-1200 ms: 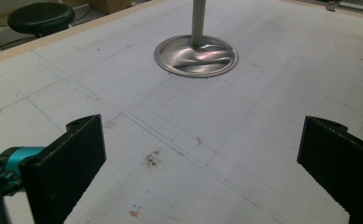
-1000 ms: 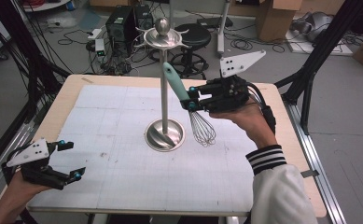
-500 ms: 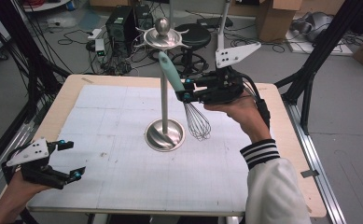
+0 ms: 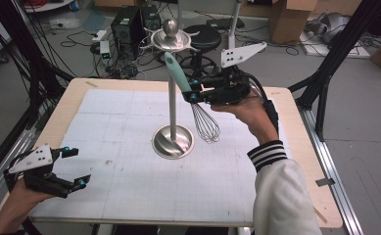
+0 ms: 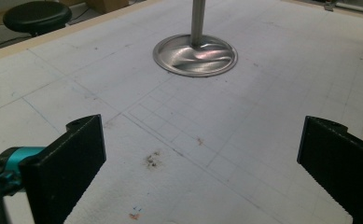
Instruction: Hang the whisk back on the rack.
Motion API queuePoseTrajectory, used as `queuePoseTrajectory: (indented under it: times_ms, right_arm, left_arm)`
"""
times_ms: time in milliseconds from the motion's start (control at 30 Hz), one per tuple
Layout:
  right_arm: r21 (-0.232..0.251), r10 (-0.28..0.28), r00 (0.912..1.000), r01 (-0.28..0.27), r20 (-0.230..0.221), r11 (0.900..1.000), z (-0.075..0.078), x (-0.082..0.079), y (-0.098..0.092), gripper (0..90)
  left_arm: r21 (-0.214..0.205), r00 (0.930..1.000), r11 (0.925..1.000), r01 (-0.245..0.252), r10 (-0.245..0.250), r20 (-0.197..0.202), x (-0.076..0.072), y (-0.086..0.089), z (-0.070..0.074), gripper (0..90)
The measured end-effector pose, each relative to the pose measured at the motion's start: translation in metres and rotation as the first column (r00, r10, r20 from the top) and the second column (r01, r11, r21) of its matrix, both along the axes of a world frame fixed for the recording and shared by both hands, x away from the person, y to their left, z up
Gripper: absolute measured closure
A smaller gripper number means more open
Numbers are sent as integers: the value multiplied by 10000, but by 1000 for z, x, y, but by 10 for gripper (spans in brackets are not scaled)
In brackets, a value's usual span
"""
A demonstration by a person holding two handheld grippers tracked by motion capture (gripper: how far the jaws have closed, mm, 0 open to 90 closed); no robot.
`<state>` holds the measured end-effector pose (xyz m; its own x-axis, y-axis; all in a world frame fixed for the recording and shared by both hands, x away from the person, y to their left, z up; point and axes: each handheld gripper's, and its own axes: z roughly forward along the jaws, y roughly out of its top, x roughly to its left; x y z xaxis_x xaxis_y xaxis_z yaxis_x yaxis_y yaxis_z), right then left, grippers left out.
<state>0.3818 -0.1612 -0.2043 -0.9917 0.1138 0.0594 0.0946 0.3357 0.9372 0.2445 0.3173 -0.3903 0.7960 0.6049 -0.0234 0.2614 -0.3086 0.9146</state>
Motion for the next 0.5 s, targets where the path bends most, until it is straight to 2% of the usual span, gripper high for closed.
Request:
queuePoseTrajectory:
  times_ms: [67,100,200,300,400,500]
  right_arm:
    - [-48,-78,10000,78,-25,10000,-1,1,0,696]
    - [0,-165,9998,165,129,9999,-1,2,0,696]
    - [-46,-254,9997,254,18,9997,-1,2,1,691]
    - [-210,-453,9985,459,304,9987,-1,2,3,674]
    - [-252,-857,9954,868,430,9959,-1,1,3,558]
    - [-378,-1124,9924,1143,497,9927,-2,-1,0,502]
  left_arm:
    - [-33,10000,10000,-26,26,-35,0,0,-1,17]
    - [12,10000,10000,-12,12,-22,1,1,-1,17]
    - [-18,10000,10000,-16,16,-29,1,1,-1,17]
    - [-46,10000,10000,-30,30,-18,0,1,-1,17]
    - [-48,10000,10000,-43,43,-8,0,2,0,17]
    - [-24,9999,9999,-103,103,-57,0,3,-1,17]
